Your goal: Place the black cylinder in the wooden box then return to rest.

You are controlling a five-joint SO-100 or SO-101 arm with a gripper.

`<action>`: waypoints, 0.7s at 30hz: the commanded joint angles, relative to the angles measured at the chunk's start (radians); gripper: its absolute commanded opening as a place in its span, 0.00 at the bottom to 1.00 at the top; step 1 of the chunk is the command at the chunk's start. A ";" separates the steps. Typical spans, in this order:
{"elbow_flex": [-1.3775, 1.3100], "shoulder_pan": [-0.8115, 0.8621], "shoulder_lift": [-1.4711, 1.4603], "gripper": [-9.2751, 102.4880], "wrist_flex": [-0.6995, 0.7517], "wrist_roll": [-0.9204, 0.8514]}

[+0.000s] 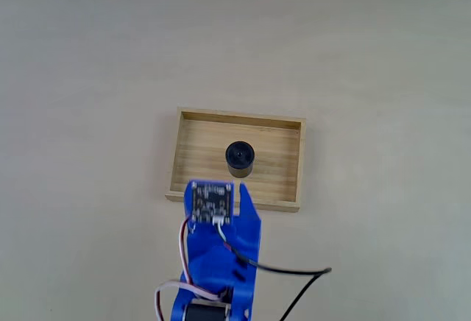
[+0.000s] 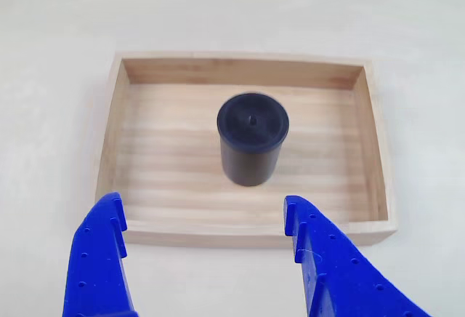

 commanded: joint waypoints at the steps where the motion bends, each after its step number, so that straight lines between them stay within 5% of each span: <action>1: 0.025 -0.003 -0.201 0.37 0.115 -0.044; 17: 0.299 -0.008 -0.537 0.08 0.239 -0.155; 21: 0.353 -0.015 -0.588 0.08 0.241 -0.166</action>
